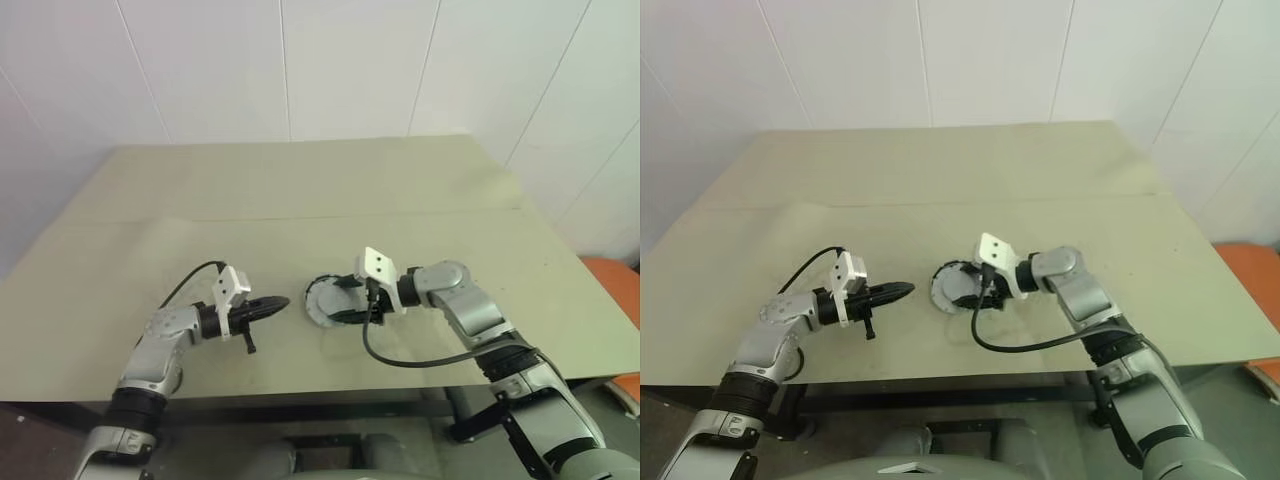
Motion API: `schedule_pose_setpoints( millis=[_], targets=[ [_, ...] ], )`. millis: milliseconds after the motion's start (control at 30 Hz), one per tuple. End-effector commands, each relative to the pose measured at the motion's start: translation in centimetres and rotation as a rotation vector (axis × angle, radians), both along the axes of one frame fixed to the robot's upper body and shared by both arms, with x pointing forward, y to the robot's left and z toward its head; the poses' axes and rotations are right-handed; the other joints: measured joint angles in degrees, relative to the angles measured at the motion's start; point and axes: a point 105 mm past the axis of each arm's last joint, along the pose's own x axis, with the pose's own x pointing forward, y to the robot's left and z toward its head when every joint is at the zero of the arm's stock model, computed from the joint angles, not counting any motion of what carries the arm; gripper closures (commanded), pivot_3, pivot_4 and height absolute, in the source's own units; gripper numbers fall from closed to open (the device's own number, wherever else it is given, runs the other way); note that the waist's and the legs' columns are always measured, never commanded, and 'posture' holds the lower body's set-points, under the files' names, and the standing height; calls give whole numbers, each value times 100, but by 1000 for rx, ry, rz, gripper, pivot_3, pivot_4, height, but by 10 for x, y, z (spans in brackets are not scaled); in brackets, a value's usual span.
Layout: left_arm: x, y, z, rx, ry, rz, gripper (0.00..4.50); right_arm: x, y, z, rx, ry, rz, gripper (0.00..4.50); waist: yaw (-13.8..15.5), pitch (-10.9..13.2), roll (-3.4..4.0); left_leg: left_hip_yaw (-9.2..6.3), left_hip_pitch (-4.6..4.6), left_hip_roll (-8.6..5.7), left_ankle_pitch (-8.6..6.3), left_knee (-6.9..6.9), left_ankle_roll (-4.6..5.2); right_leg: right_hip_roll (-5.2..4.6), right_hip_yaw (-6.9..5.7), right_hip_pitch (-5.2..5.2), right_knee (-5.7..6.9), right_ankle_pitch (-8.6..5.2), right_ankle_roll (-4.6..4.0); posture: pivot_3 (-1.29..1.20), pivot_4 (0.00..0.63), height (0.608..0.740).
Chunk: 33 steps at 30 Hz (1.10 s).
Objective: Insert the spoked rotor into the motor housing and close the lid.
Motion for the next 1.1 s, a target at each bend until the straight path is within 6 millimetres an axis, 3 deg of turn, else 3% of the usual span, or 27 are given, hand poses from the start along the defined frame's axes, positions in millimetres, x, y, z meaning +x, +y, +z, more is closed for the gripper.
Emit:
schedule_pose_setpoints(
  millis=[33, 233, 433, 600, 1100],
  targets=[
    [4, 2, 11, -9, -44, 8, 4500, 5, 2, 4, 22, -2, -25, 1306, -1, 0, 0, -1, 1, 0, 0, 0, 0, 1, 0, 0, 1, 0, 0, 0, 0, 740],
    [5, 1, 11, -7, -43, 8, 4500, 16, 0, 5, 17, -42, -87, 1306, -12, 0, 0, -2, 3, 2, 0, 0, -1, 5, 0, 0, 2, 1, -1, 0, 0, 740],
    [4, -1, 9, -13, -35, 8, 4500, 25, 11, 31, 190, -9, -139, 1306, -16, 1, 2, -4, 3, 2, 1, 0, -2, 6, 0, 0, 2, 6, -14, 0, 0, 740],
    [5, -1, 11, -22, -36, 12, 4500, 27, 13, 39, 210, -7, -141, 1306, 1, 2, 3, -5, -4, 2, 11, 0, -16, 7, 0, -6, 1, 12, -19, 0, 0, 740],
    [6, -3, 15, -44, -38, 17, 4500, 30, 3, 8, 12, -52, -167, 1306, 9, 2, 3, -5, -14, -2, 10, -6, -16, 2, -1, -15, -7, 11, -16, 0, 0, 740]
  ],
)
